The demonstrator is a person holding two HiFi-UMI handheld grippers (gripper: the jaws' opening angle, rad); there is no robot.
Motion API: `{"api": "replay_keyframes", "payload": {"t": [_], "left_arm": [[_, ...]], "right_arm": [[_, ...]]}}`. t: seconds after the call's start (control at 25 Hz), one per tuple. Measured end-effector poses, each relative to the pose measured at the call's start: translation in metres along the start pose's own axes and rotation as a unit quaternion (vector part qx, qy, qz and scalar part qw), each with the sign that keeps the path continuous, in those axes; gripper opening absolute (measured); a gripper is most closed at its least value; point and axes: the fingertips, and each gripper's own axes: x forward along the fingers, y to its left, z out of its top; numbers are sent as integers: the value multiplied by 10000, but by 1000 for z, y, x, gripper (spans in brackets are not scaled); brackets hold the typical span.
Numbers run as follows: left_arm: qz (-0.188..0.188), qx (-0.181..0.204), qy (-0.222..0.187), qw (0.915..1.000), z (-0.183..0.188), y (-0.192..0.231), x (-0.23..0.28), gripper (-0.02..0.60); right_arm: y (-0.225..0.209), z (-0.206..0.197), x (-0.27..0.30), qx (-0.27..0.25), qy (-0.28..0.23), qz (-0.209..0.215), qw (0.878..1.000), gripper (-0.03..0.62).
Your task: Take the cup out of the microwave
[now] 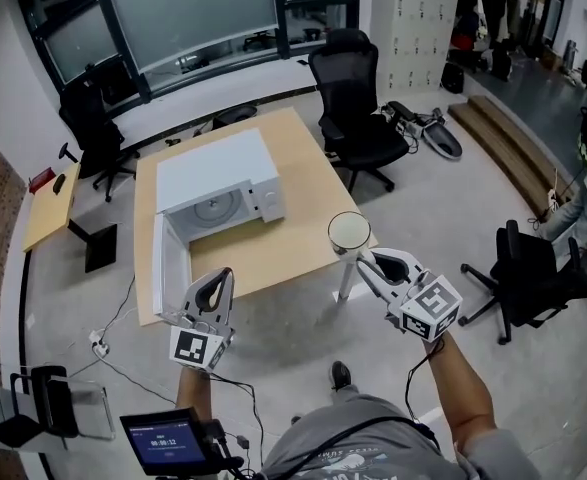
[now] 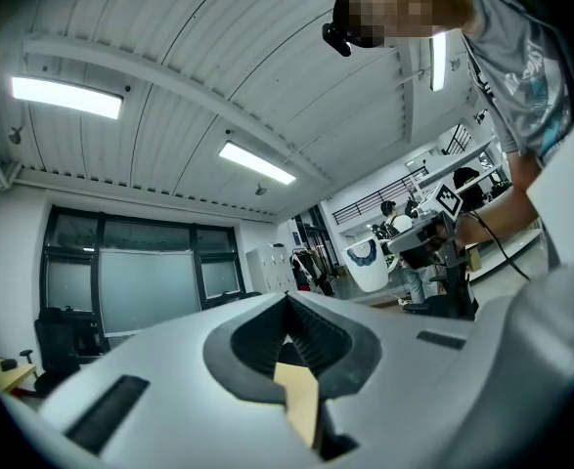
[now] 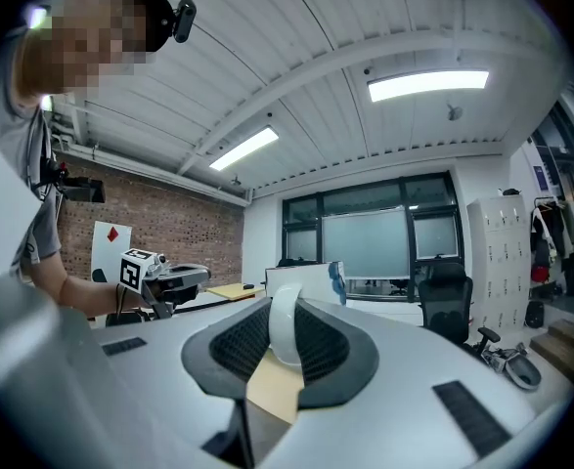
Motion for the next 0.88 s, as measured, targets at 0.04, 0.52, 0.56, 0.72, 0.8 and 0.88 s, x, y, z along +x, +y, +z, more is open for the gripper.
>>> {"api": "replay_keyframes", "payload": {"t": [0.04,0.52,0.56,0.72,0.8,0.88], "left_arm": [[7,-15,34,10000,-3,1,4,26],[17,-116,284,9995,-31,19,46,26],[19,-117,296,9995,-33,22,50,26],[59,-146,324,9994,-41,35,65,26],[104,-171,386,9991,-43,40,74,26],[158,-222,486,9984,-48,46,83,26]], "right_arm": [[-6,-2,4,21,3,-1,10000,74],[-69,-43,58,297,121,0,9995,74],[-74,-47,64,320,125,12,9994,74],[-96,-64,90,366,183,56,9991,74],[-106,-73,102,336,246,52,9991,74],[-117,-82,116,307,297,46,9991,74]]}}
